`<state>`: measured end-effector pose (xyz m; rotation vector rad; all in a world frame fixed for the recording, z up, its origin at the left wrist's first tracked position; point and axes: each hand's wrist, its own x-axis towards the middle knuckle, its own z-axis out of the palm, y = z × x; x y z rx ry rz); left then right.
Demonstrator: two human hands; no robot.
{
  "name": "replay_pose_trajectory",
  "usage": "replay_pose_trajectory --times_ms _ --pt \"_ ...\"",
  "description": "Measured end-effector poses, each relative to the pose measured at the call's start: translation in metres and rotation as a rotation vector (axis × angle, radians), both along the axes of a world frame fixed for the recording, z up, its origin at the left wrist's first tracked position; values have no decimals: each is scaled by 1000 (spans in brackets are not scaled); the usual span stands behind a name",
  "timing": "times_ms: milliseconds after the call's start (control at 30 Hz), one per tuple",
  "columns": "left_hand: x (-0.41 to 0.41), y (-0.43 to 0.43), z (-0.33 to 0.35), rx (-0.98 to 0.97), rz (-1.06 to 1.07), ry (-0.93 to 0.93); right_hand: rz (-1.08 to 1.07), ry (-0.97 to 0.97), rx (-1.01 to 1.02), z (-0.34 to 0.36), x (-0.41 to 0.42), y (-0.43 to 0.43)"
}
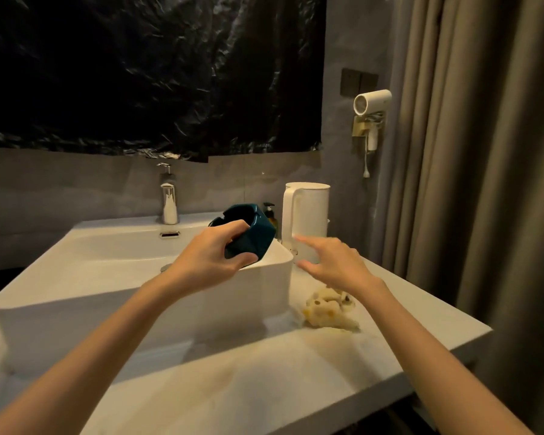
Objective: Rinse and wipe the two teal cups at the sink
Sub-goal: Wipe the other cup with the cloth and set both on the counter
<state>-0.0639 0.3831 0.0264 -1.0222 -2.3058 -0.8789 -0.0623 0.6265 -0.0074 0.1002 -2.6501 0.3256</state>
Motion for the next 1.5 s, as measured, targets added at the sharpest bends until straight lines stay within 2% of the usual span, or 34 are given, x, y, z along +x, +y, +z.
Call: replay_pose_trajectory --times_ms 100,200,333,400,600,800,1133,1500 --pt "4 -22 -2 -61 60 89 384 197 -175 28 20 -40" --pt "12 -52 -4 -181 95 236 630 239 -102 47 27 -77" --pt "35 -97 -7 -237 157 263 729 249 137 51 23 -122" --pt "52 -121 -10 -253 210 249 805 280 195 48 23 -146" --pt "95 -203 -34 -433 432 266 1042 201 182 21 25 -234" --pt "121 -265 -64 -619 608 235 1154 189 149 -26 24 -309" --pt "110 -334 -122 -458 672 4 1297 -31 -13 -88 -8 -384" --pt "98 -366 -146 -282 725 -237 1407 -252 -125 -105 -41 -425"
